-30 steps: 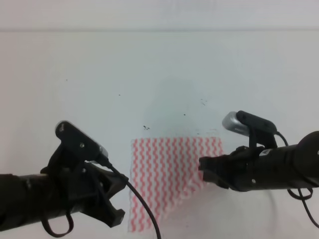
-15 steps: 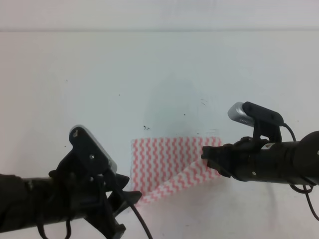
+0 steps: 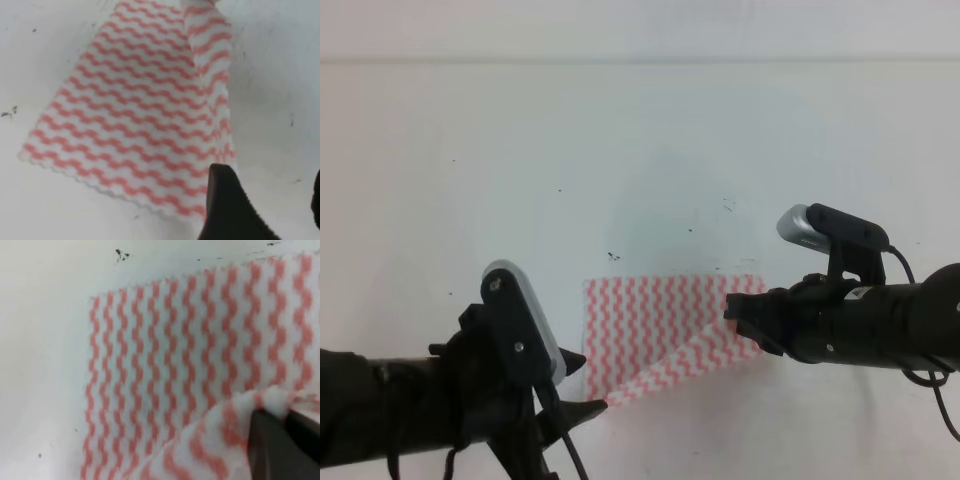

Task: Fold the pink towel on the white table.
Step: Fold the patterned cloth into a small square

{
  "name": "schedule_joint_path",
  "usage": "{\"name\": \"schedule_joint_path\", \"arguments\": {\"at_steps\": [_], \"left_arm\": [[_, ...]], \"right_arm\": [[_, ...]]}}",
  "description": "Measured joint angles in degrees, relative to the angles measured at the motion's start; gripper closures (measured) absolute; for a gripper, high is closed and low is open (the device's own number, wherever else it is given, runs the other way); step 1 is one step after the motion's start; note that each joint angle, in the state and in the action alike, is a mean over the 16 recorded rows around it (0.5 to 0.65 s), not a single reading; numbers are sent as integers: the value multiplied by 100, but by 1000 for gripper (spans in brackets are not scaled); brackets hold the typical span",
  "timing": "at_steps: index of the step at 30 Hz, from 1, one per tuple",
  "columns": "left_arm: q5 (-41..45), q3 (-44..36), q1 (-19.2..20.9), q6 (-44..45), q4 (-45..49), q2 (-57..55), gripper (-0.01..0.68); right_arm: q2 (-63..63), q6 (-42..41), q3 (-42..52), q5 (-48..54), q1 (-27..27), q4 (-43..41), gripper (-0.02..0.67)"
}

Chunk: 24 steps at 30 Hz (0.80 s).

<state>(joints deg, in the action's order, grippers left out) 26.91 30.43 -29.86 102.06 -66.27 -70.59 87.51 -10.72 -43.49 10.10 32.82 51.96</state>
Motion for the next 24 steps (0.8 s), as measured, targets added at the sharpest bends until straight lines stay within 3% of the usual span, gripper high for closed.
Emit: {"name": "schedule_joint_path", "arguments": {"at_steps": [16,24], "left_arm": [[-264,-1,-1,363,-18,-923,340],[-417,0,-1,438,-18,-1074,390]], "right_arm": [[-13,-1,0,27,-1,-27,665],[13,-8,1,52,1,-49,665]]}}
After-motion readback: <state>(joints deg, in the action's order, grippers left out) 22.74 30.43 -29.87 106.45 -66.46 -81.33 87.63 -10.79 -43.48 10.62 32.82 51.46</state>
